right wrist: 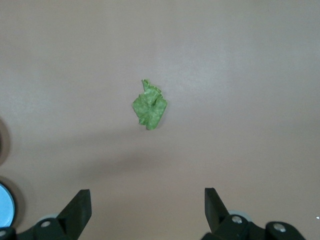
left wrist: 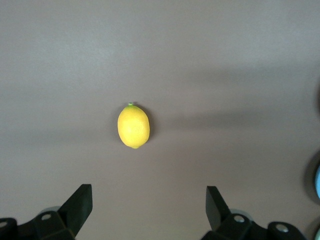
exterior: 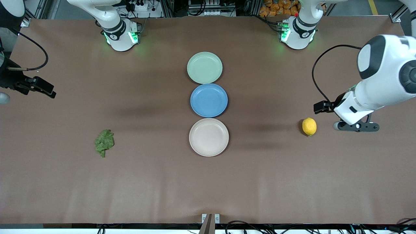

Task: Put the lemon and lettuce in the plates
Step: 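Grasp the lemon with the left gripper while the right gripper approaches the lettuce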

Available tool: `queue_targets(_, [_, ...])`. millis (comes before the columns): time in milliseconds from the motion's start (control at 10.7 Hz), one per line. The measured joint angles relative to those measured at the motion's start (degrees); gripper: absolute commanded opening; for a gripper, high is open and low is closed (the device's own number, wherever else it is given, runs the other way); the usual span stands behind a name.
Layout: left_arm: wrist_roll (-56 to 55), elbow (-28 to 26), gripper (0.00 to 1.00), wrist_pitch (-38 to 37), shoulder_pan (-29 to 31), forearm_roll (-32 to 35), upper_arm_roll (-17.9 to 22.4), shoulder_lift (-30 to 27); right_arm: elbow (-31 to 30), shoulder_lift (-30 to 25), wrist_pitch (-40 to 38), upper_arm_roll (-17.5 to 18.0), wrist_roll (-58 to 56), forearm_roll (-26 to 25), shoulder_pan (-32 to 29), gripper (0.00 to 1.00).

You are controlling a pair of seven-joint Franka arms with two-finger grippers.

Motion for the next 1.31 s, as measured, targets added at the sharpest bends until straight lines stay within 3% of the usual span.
queue_targets(469, [2.69, -10.64, 1.0, 10.87, 0.61, 2.08, 0.12, 1.94, -4.31, 0.8, 4.78, -0.01, -0.01, 0.0, 0.0, 1.0])
queue_targets(656, [3.34, -11.31, 1.0, 13.3, 0.63, 4.86, 0.07, 5.44, -5.73, 1.0, 6.24, -0.02, -0.01, 0.0, -0.01, 1.0])
queue_targets(1312, [3.43, -11.51, 1.0, 22.62, 2.17, 5.41, 0.21, 16.22, -10.44, 4.38, 11.3, -0.04, -0.04, -0.01, -0.02, 1.0])
